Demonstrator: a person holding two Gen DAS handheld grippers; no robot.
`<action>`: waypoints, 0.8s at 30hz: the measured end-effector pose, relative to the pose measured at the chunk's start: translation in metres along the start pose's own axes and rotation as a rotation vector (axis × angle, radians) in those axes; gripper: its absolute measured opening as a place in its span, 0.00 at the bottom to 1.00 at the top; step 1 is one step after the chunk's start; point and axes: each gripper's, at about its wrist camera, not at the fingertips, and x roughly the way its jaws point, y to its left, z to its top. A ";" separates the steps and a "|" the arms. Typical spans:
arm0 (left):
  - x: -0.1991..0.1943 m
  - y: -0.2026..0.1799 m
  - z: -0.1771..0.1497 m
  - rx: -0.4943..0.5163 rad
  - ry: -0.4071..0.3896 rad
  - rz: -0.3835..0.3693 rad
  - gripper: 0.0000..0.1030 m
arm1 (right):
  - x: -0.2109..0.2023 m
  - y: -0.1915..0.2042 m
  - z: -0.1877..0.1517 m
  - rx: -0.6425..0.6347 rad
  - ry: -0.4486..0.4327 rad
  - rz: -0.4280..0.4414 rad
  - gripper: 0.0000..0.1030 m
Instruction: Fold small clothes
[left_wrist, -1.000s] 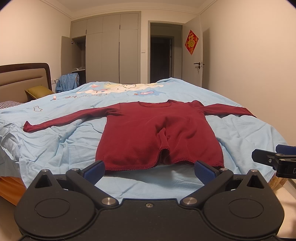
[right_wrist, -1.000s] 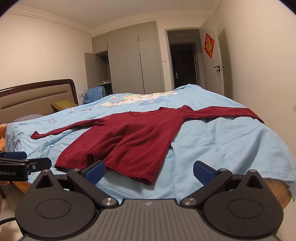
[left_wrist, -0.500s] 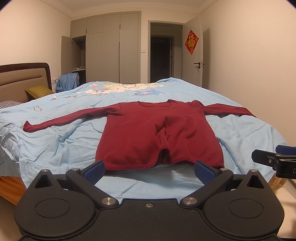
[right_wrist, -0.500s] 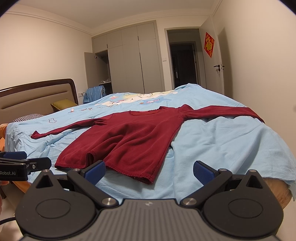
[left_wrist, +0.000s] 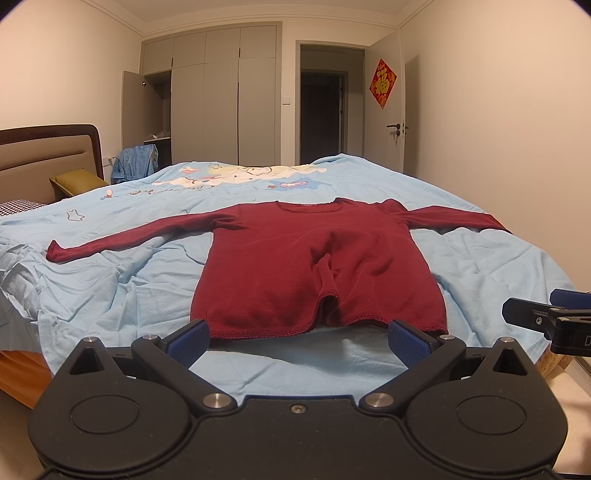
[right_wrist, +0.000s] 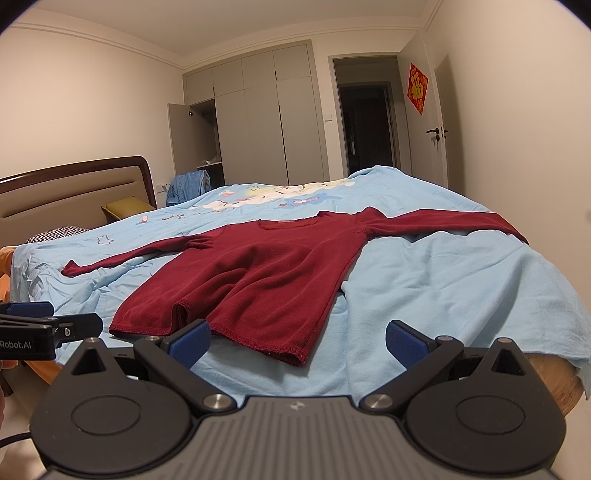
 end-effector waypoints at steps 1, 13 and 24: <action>0.000 0.000 0.000 0.000 0.000 0.000 0.99 | 0.000 0.000 0.000 0.000 0.000 0.000 1.00; 0.021 0.003 -0.005 0.010 0.069 -0.038 0.99 | 0.010 -0.005 -0.001 0.017 0.032 0.041 1.00; 0.073 0.001 0.032 0.026 0.126 -0.063 0.99 | 0.035 -0.057 0.011 0.108 0.043 -0.079 1.00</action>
